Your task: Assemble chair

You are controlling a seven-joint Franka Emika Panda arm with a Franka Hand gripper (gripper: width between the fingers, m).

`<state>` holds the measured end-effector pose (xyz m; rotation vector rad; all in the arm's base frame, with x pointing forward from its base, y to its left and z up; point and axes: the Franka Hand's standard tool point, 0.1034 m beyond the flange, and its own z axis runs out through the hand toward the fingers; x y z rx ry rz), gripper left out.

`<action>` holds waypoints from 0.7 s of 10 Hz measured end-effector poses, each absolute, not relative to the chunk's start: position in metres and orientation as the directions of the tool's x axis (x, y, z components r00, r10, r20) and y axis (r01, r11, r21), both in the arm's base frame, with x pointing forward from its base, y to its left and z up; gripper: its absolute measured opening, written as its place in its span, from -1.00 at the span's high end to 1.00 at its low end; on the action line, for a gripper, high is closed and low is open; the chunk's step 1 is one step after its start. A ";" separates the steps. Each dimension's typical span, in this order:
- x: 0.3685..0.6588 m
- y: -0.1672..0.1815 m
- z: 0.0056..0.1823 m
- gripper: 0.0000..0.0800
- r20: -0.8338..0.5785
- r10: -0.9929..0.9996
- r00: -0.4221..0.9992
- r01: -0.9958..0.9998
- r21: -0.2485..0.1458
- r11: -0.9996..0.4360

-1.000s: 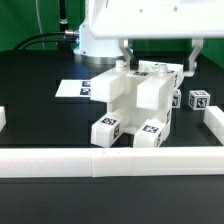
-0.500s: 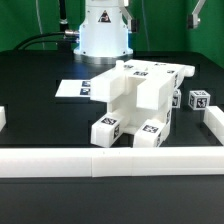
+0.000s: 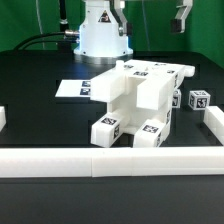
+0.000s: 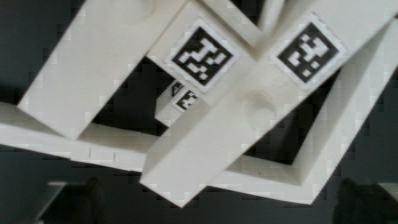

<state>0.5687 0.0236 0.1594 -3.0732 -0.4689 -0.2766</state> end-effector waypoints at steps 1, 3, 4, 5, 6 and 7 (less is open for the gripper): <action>0.569 0.023 0.159 -0.62 0.176 0.346 0.921 0.349 0.017 -0.937; 0.566 0.021 0.159 -0.62 0.173 0.453 0.875 0.454 0.035 -0.890; 0.552 0.015 0.154 -0.62 0.169 0.459 0.872 0.463 0.021 -0.886; 0.530 0.004 0.144 -0.62 0.154 0.478 0.865 0.483 0.006 -0.875; 0.512 -0.007 0.133 -0.62 0.133 0.485 0.864 0.491 -0.013 -0.871; 0.502 -0.013 0.125 -0.62 0.122 0.476 0.871 0.482 -0.027 -0.876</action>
Offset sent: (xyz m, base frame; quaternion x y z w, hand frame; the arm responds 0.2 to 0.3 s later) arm -0.0464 -0.0032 -0.0064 0.0670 0.0125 -0.0330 0.9971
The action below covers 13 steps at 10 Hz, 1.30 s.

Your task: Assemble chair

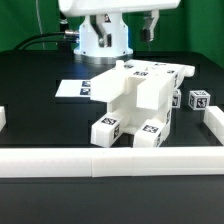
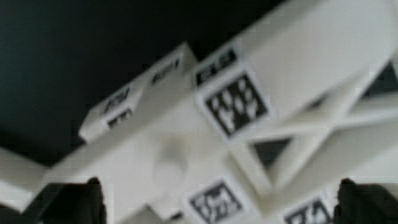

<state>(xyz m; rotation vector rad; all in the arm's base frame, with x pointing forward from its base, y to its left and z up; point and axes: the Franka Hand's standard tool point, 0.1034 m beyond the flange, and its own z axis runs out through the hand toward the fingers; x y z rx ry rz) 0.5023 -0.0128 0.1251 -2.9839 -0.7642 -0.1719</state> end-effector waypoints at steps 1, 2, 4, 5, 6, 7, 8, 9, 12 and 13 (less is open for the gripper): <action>0.500 -0.012 0.123 -0.62 0.120 0.472 0.874 0.478 -0.025 -0.878; 0.501 -0.012 0.124 -0.62 0.121 0.473 0.873 0.478 -0.024 -0.878; 0.499 -0.014 0.123 -0.62 0.120 0.478 0.870 0.484 -0.025 -0.875; 0.492 -0.022 0.118 -0.62 0.121 0.495 0.860 0.502 -0.032 -0.864; 0.473 -0.028 0.110 -0.62 0.112 0.507 0.855 0.512 -0.025 -0.858; 0.460 -0.033 0.105 -0.62 0.105 0.542 0.834 0.547 -0.024 -0.837; 0.450 -0.042 0.099 -0.62 0.102 0.552 0.827 0.556 -0.014 -0.831; 0.443 -0.044 0.094 -0.62 0.101 0.541 0.835 0.545 -0.009 -0.839; 0.426 -0.043 0.081 -0.62 0.080 0.544 0.835 0.547 -0.005 -0.837; 0.423 -0.043 0.076 -0.62 0.073 0.543 0.837 0.545 -0.002 -0.839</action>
Offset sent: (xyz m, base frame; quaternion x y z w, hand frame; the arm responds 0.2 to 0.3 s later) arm 0.0000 0.0000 0.0000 0.0000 0.0000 0.0000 1.0000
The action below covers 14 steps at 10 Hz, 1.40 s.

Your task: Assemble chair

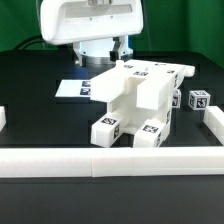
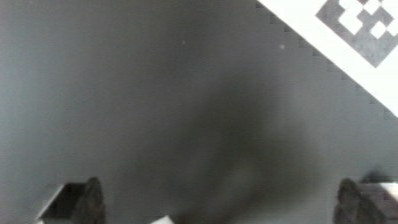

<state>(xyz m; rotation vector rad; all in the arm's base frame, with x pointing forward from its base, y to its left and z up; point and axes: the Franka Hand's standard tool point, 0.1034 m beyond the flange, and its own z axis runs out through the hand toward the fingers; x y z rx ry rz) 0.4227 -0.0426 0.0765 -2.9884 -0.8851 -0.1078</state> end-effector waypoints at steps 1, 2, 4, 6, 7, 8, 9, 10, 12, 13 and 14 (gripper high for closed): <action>0.422 -0.039 0.071 -0.62 0.065 0.536 0.842 0.537 -0.003 -0.843; 0.423 -0.034 0.068 -0.62 0.060 0.527 0.848 0.528 -0.007 -0.849; 0.428 -0.019 0.067 -0.62 0.060 0.500 0.864 0.502 -0.020 -0.865; 0.444 -0.005 0.075 -0.62 0.063 0.472 0.879 0.475 -0.050 -0.879; 0.454 0.001 0.079 -0.62 0.071 0.456 0.887 0.460 -0.052 -0.886; 0.457 0.003 0.080 -0.62 0.073 0.444 0.893 0.448 -0.051 -0.893; 0.456 0.002 0.079 -0.62 0.071 0.441 0.895 0.445 -0.052 -0.894; 0.456 0.001 0.079 -0.62 0.070 0.441 0.895 0.445 -0.052 -0.894; 0.456 0.002 0.078 -0.62 0.068 0.440 0.896 0.443 -0.053 -0.895; 0.456 0.005 0.074 -0.62 0.064 0.429 0.901 0.433 -0.054 -0.900; 0.462 0.009 0.073 -0.62 0.065 0.431 0.900 0.434 -0.053 -0.899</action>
Offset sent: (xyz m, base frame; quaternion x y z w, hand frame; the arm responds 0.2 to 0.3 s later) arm 0.0146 0.0378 -0.0050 0.0291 0.0063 0.0347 0.9990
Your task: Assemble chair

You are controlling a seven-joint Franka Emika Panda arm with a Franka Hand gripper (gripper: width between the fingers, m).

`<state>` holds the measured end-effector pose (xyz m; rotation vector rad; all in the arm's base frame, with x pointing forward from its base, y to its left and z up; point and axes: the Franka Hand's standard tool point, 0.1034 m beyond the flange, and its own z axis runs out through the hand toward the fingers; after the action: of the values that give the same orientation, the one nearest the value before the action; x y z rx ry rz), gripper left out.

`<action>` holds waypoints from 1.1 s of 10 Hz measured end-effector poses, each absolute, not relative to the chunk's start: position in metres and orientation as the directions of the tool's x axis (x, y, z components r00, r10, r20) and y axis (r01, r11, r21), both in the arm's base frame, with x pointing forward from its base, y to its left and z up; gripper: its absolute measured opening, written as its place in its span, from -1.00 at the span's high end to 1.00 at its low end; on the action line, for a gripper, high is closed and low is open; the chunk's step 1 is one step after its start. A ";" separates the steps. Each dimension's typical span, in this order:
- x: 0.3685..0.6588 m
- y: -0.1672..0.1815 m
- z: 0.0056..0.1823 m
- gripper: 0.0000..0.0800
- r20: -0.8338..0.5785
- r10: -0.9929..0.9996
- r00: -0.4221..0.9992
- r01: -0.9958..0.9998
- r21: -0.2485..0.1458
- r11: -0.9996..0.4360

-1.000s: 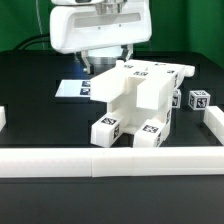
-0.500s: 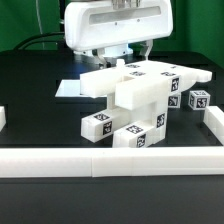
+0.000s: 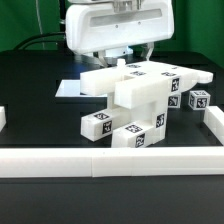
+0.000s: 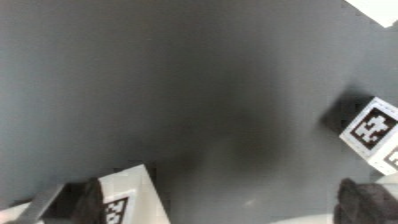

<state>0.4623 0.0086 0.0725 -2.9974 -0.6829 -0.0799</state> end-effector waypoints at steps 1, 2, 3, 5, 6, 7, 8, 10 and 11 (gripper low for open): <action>0.470 0.010 0.074 -0.62 0.064 0.430 0.901 0.433 -0.059 -0.899; 0.478 0.012 0.076 -0.62 0.069 0.426 0.902 0.430 -0.056 -0.901; 0.486 0.013 0.077 -0.62 0.070 0.423 0.904 0.426 -0.054 -0.903; 0.506 0.015 0.077 -0.62 0.072 0.405 0.912 0.409 -0.059 -0.911; 0.516 0.016 0.076 -0.62 0.076 0.396 0.915 0.400 -0.056 -0.915; 0.525 0.017 0.075 -0.62 0.076 0.388 0.919 0.392 -0.057 -0.918; 0.532 0.017 0.072 -0.62 0.075 0.374 0.924 0.378 -0.056 -0.924; 0.535 0.019 0.072 -0.62 0.063 0.344 0.937 0.348 -0.068 -0.935; 0.538 0.022 0.074 -0.62 0.051 0.318 0.947 0.321 -0.076 -0.944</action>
Offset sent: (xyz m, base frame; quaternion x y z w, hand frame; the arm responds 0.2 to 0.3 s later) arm 0.0387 0.0084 0.0033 0.0061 -0.0084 0.0153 0.9998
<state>0.5378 0.0217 0.0738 -3.0176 -0.4956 -0.0581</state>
